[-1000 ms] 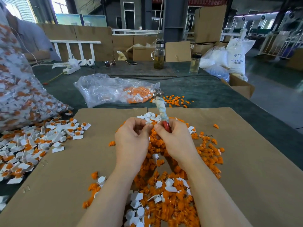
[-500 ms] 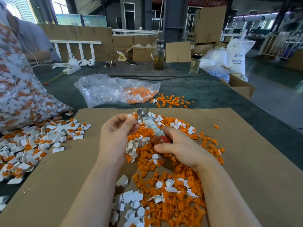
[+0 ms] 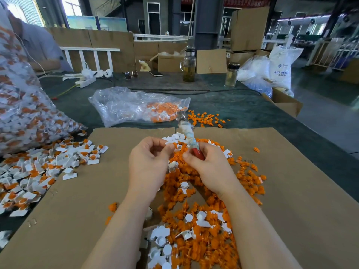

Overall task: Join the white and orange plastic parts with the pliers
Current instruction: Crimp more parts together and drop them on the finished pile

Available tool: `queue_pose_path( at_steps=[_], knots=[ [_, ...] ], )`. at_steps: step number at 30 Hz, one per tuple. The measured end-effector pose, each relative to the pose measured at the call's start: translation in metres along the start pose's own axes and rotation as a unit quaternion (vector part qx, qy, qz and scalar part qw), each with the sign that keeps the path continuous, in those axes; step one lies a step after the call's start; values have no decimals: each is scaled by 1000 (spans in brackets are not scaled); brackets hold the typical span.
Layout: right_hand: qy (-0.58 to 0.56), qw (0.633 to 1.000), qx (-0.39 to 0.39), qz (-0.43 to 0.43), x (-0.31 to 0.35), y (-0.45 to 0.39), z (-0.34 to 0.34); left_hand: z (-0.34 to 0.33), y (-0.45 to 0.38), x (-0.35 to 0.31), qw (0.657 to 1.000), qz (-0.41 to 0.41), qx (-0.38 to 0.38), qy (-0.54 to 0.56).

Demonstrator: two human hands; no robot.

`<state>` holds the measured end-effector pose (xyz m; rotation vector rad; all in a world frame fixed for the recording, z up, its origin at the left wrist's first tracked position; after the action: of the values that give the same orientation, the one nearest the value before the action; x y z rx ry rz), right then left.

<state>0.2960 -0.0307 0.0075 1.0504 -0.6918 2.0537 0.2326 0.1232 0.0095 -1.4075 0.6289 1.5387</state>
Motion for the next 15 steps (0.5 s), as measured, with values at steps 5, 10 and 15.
queue_pose_path(
  at_steps=[5,10,15],
  knots=[
    [-3,998,-67,19,3,0,6,-11,2,0,999,-7,6,-36],
    [36,995,-89,28,8,2,6,-12,4,-3,997,-25,5,-68],
    [37,995,-90,27,9,2,5,-12,6,-7,996,-41,-2,-75]
  ],
)
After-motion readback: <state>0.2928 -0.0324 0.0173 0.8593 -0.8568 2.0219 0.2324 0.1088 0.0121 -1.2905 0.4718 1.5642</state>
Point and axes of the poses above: each hand's wrist, its own y-axis away from the middle knuckle, its own z-axis out of the back of the hand, x = y × z, the point moved 8 cm from there along -y, towards the middle knuckle, and after that the axes turned 14 degrees about x, right-handed, at the moved point
